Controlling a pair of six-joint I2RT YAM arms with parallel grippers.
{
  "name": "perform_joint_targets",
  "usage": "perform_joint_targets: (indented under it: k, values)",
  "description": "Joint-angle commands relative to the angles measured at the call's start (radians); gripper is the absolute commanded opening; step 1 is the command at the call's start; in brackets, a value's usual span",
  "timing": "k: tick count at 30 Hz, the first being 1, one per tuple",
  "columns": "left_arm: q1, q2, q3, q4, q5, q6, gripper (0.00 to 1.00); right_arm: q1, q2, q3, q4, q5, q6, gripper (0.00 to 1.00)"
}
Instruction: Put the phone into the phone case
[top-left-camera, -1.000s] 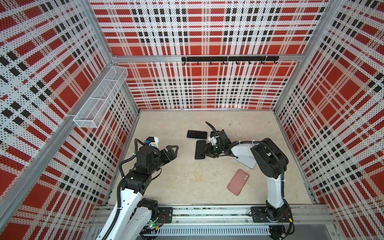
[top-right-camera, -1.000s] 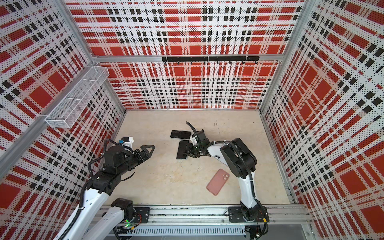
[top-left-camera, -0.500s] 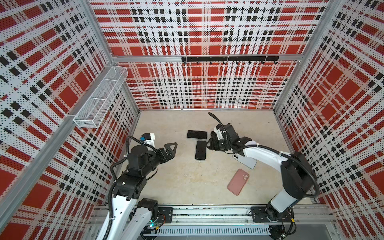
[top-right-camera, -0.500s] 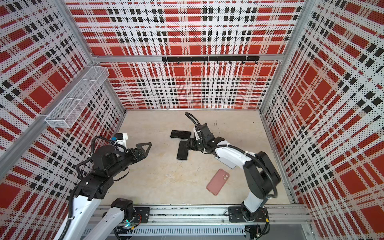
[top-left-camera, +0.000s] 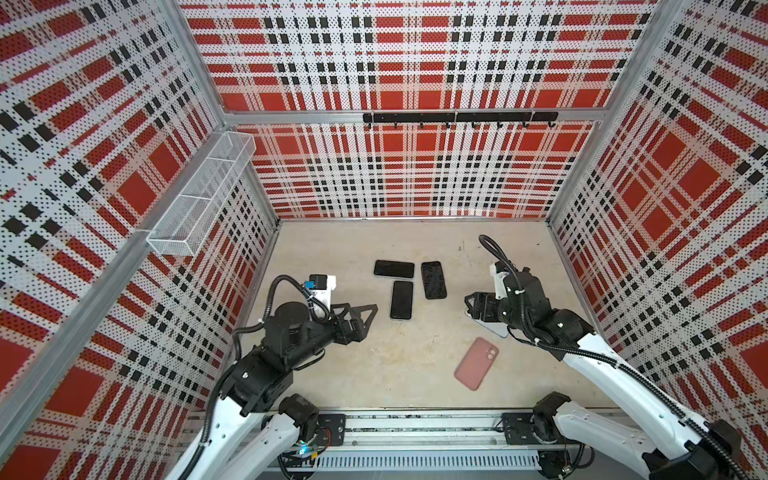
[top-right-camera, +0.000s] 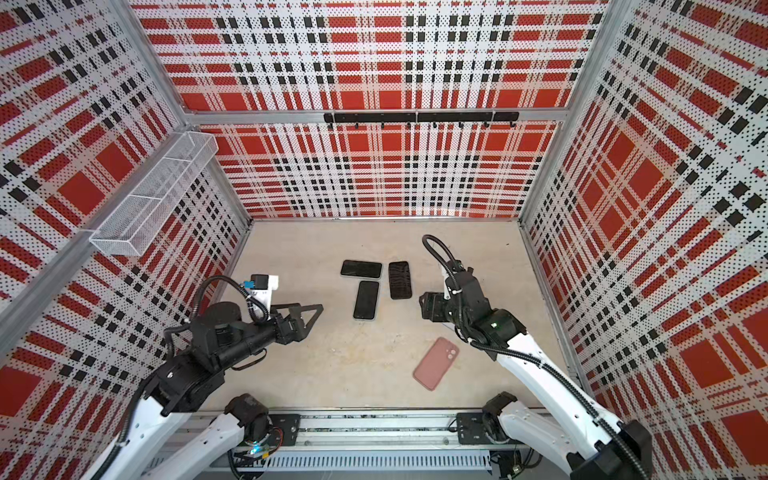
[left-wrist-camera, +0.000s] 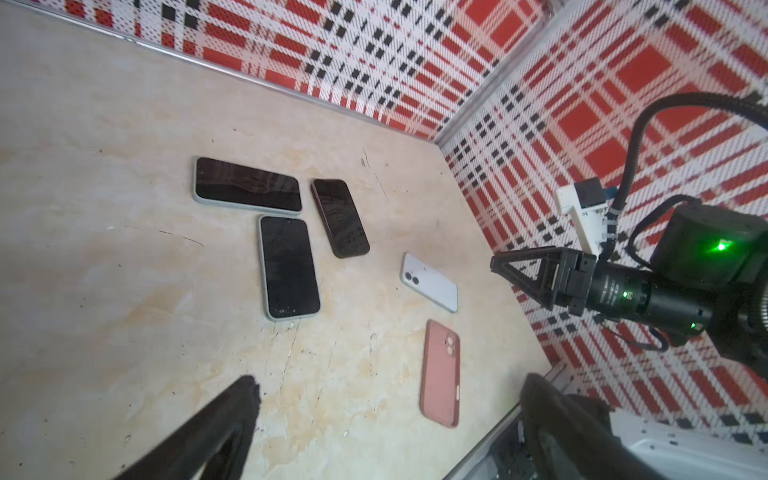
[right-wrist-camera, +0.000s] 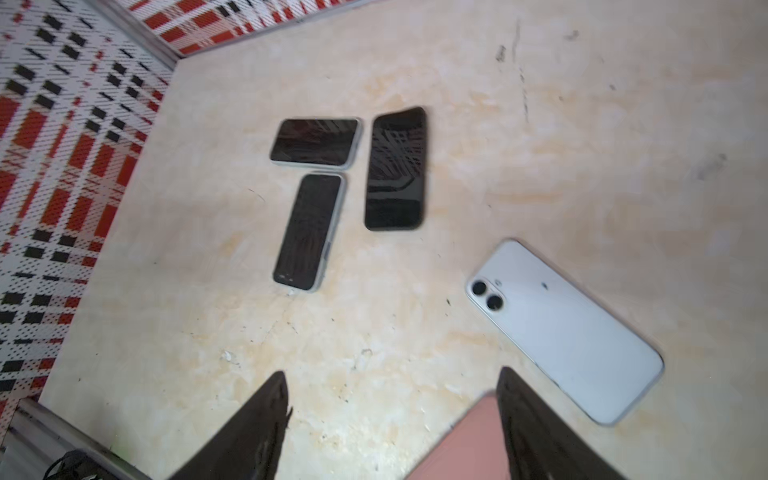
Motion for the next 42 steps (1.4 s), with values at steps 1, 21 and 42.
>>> perform_joint_targets:
  k: [1, 21, 42]
  values:
    - [-0.097, 0.127, 0.058, 0.008, -0.113, 0.054, 1.0, -0.061, -0.05, -0.085, -0.004, -0.067, 0.061, 0.82]
    - [-0.154, 0.613, 0.108, 0.264, 0.016, 0.015, 0.99, -0.237, 0.497, 0.267, -0.296, -0.131, -0.335, 1.0]
    - [-0.035, 0.442, -0.104, 0.384, 0.086, -0.06, 1.0, -0.213, 0.911, 0.461, -0.443, 0.046, -0.707, 1.0]
